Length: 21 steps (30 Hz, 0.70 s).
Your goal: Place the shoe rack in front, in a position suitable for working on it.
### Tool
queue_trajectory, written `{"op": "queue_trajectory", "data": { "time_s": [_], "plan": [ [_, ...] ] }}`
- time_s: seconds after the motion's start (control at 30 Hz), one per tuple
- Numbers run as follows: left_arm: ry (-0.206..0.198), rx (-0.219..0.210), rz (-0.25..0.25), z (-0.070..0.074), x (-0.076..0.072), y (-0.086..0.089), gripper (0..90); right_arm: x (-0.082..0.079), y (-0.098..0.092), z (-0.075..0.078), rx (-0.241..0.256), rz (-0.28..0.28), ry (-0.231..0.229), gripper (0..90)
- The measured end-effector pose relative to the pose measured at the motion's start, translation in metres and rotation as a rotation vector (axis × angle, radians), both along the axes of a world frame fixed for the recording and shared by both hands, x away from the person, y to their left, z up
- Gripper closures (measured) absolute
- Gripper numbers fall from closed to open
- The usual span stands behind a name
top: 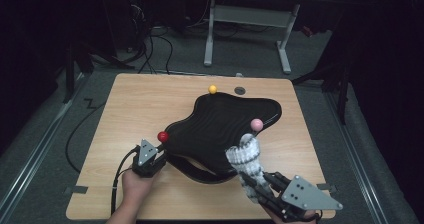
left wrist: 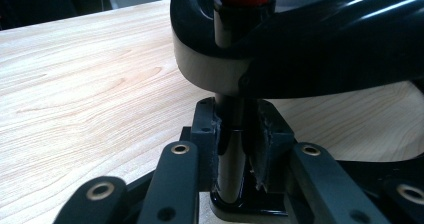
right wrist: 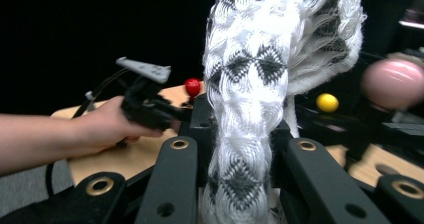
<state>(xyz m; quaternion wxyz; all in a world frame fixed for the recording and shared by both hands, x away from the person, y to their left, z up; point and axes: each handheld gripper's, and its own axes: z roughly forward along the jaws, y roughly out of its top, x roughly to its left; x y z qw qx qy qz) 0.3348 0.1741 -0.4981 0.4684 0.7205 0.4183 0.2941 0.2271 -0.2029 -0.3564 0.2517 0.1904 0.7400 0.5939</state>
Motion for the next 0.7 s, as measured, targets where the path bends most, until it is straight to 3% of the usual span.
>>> {"op": "queue_trajectory", "data": {
  "time_s": [0.1, 0.17, 0.27, 0.47, 0.7],
  "plan": [
    [0.0, -0.001, 0.0, 0.0, 0.0, 0.0, 74.1, -0.003, 0.01, -0.003, -0.035, -0.005, -0.028, 76.0],
    [-0.001, -0.001, -0.001, 0.0, 0.0, 0.0, 74.1, -0.001, 0.007, -0.004, -0.011, -0.005, -0.02, 76.1],
    [0.0, 0.0, -0.002, 0.0, 0.0, 0.0, 74.2, 0.004, 0.0, -0.004, 0.01, -0.048, -0.011, 76.3],
    [0.001, 0.002, -0.001, 0.0, 0.0, -0.001, 74.1, 0.025, -0.02, -0.01, 0.06, -0.108, 0.037, 77.0],
    [0.002, -0.001, -0.003, 0.0, 0.0, 0.0, 74.1, 0.057, -0.031, -0.027, 0.064, -0.181, 0.124, 77.2]
  ]
}}
